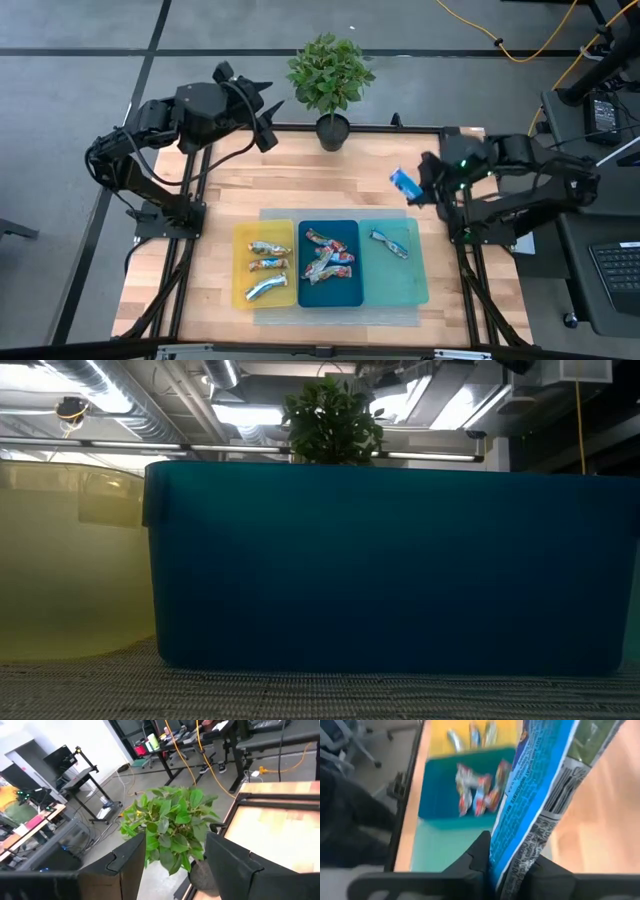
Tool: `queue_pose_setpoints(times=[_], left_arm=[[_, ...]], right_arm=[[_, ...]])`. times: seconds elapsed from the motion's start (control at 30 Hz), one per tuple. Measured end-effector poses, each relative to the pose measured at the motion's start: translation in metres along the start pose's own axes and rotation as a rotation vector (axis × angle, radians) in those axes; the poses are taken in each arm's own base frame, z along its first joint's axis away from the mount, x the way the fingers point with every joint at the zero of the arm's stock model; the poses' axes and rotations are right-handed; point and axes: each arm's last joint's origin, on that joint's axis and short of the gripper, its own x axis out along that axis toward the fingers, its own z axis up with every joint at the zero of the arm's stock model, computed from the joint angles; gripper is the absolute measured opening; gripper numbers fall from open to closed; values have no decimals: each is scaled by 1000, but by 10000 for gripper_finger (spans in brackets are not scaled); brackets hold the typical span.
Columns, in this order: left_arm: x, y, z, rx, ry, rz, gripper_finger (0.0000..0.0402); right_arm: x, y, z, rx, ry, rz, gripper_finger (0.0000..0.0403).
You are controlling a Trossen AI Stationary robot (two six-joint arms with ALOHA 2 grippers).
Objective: Pick and place Granola Bars by type
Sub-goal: Put the blue granola bar into the light blue bin
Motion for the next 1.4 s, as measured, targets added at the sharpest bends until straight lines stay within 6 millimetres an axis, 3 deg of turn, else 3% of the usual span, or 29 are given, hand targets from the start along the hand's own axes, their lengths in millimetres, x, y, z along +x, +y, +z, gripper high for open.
queue_pose_setpoints(times=[0.23,0.43,0.63,0.83,1.07,1.27,1.4], left_arm=[[0,-1,-3,25,26,-2,193],[0,-2,-8,60,65,-11,194],[-1,-3,-12,76,99,-28,190],[-1,-4,-17,110,129,-81,191],[-2,-6,-19,124,142,-136,189],[-2,-6,-19,126,144,-145,191],[-2,-6,-20,128,146,-145,190]], right_arm=[[32,20,-9,108,177,28,47],[79,34,-17,123,255,52,44],[139,35,-55,188,344,26,49],[181,32,-94,427,348,5,40],[203,31,-117,613,427,-76,57],[208,32,-115,640,421,-77,63],[206,35,-108,641,398,-60,94]])
